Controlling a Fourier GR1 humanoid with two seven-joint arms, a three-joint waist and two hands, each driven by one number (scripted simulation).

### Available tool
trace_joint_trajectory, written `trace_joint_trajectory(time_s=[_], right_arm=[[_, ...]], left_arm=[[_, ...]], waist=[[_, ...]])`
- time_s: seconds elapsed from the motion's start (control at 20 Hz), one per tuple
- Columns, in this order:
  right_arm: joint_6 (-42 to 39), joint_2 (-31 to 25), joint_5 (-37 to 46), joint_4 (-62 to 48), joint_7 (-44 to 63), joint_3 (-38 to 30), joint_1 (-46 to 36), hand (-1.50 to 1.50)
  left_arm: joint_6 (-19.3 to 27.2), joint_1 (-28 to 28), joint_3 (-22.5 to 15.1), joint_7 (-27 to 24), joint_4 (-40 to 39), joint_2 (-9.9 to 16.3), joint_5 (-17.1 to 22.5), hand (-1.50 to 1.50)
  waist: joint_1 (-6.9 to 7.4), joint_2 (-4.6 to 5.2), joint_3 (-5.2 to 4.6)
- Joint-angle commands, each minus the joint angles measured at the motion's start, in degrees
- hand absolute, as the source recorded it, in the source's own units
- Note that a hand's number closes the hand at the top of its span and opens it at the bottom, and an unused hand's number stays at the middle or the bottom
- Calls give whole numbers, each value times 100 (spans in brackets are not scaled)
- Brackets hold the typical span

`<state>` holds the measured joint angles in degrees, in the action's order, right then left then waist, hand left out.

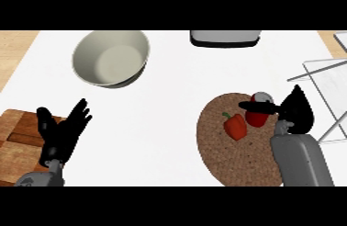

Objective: Pick the can from the placemat and place it in the tiered shelf

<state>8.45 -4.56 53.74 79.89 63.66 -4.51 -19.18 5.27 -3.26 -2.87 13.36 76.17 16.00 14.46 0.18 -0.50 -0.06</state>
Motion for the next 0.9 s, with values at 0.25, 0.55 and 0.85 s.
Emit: trace_joint_trajectory(time_s=[0.25,0.55,0.85], right_arm=[[-392,274,-418,-838,-409,163,-188,150],[7,183,-259,-987,-804,176,-505,150],[1361,8,91,-2575,286,-1235,-1924,150]], left_arm=[[-58,126,156,345,220,16,-20,0],[-12,-14,233,505,267,-230,-239,0],[-33,-202,-9,374,118,-334,-325,0]], waist=[[11,51,7],[4,52,7],[230,184,14]])
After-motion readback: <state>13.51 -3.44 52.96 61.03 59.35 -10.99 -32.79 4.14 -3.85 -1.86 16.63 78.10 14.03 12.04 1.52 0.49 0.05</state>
